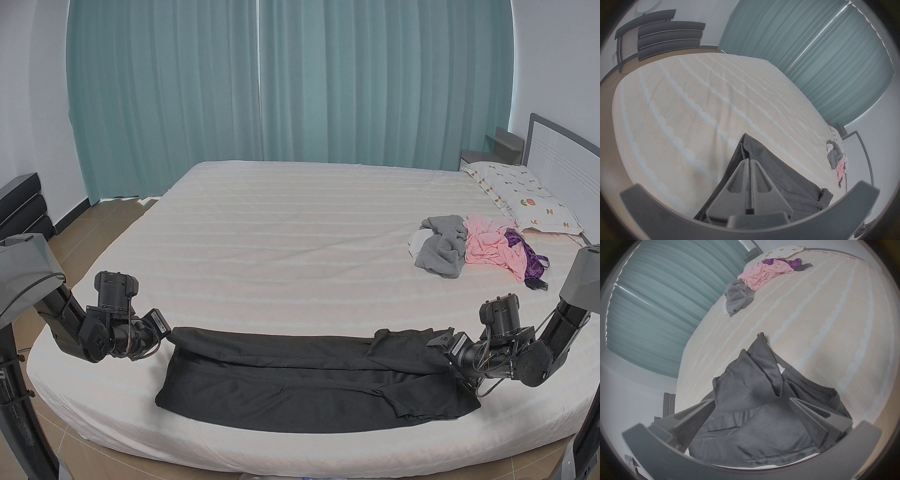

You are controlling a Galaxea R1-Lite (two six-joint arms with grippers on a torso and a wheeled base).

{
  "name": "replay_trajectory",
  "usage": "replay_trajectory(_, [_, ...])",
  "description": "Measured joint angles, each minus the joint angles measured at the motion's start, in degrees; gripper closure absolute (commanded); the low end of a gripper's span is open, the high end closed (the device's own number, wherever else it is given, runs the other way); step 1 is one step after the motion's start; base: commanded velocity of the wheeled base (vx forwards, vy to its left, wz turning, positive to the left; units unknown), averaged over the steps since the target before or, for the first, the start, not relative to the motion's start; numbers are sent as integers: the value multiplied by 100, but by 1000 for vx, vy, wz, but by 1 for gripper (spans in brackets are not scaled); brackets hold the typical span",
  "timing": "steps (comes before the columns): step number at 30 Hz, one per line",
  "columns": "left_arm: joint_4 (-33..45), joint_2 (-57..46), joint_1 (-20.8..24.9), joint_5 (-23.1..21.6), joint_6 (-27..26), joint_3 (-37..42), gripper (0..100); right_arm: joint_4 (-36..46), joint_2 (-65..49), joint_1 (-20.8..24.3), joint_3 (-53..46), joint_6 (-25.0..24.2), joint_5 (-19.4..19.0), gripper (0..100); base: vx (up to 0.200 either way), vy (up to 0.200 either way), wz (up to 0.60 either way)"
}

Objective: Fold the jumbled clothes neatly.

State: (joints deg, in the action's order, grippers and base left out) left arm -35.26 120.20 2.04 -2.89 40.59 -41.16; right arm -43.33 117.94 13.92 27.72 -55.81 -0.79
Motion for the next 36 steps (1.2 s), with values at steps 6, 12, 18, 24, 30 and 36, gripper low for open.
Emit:
replay_trajectory(6, [-5, 0, 2, -1, 2, -10, 100, 629, 124, 18, 414, -336, 20, 0, 0, 0, 0])
replay_trajectory(12, [-7, 0, 0, 0, 7, -21, 100, 712, 317, -41, 673, -427, 37, 0, 0, 0, 0])
replay_trajectory(18, [-11, 0, -2, -1, 7, -21, 100, 695, 621, -48, 964, -558, 112, 100, 0, 0, 0])
replay_trajectory(24, [-10, -11, -4, -1, 10, -27, 100, 789, 772, -50, 1133, -574, 145, 100, 0, 0, 0])
replay_trajectory(30, [-11, -44, -4, -1, 10, -7, 100, 1064, 750, -50, 1097, -583, 144, 100, 0, 0, 0])
replay_trajectory(36, [-13, -40, -2, -1, 7, -5, 100, 1243, 601, -39, 1031, -583, 141, 100, 0, 0, 0])
